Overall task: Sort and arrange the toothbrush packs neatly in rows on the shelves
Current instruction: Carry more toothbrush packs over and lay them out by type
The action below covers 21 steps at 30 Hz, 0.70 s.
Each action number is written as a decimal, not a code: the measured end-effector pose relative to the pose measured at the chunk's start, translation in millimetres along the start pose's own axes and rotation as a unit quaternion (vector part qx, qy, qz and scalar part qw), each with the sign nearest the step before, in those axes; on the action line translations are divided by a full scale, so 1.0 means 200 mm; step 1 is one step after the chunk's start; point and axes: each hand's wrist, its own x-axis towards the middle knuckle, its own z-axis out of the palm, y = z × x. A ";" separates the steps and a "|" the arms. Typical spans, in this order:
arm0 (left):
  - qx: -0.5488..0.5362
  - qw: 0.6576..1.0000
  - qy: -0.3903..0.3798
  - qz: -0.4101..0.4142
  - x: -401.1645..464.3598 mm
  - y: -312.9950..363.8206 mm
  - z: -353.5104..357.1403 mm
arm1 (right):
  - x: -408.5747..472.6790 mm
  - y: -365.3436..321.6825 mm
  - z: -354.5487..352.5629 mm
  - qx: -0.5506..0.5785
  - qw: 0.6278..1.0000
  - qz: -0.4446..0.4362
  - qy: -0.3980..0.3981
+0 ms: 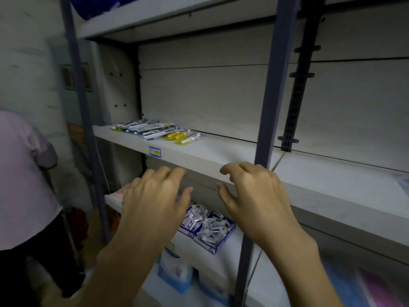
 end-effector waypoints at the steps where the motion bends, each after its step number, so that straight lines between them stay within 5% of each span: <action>1: 0.001 1.000 0.002 0.001 0.02 -0.05 0.02 | 0.04 -0.02 0.03 0.002 1.000 -0.003 -0.005; 21: 0.054 0.998 -0.013 0.009 0.83 -1.11 0.56 | 1.11 -0.36 0.95 0.055 0.998 0.026 -0.024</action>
